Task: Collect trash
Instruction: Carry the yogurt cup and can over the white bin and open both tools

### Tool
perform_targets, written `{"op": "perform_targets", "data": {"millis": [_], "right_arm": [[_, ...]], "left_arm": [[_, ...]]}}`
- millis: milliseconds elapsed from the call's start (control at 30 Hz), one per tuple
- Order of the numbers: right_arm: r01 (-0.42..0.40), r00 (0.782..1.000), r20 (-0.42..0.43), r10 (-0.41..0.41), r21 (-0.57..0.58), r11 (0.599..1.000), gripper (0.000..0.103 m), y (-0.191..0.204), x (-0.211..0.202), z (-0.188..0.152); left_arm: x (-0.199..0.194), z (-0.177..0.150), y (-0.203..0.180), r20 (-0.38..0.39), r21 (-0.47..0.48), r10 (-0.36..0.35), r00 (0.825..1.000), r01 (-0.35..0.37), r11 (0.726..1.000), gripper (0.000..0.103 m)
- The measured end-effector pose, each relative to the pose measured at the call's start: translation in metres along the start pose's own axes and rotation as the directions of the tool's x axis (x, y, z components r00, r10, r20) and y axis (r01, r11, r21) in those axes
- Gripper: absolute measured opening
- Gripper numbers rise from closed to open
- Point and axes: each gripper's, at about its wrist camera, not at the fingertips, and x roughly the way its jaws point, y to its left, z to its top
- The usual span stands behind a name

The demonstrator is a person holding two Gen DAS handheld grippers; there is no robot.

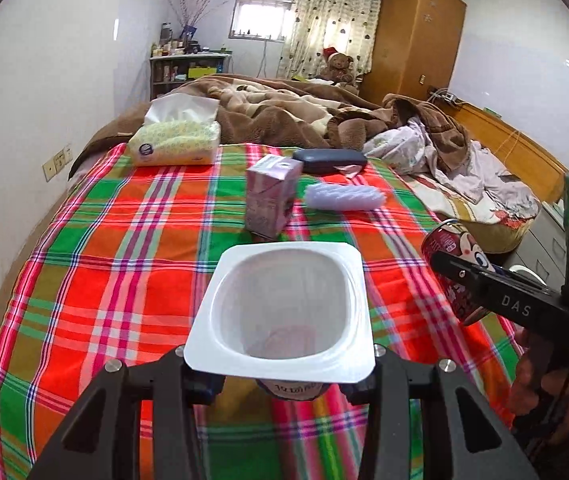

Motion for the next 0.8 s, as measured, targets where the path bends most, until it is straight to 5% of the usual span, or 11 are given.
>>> {"op": "perform_targets", "data": {"millis": [800], "right_arm": [[0.088, 0.988, 0.120, -0.097, 0.082, 0.993, 0.056, -0.093, -0.088, -0.017]], "left_arm": [[-0.019, -0.004, -0.152, 0.005, 0.197, -0.160, 0.987, 0.156, 0.968, 0.044]]}}
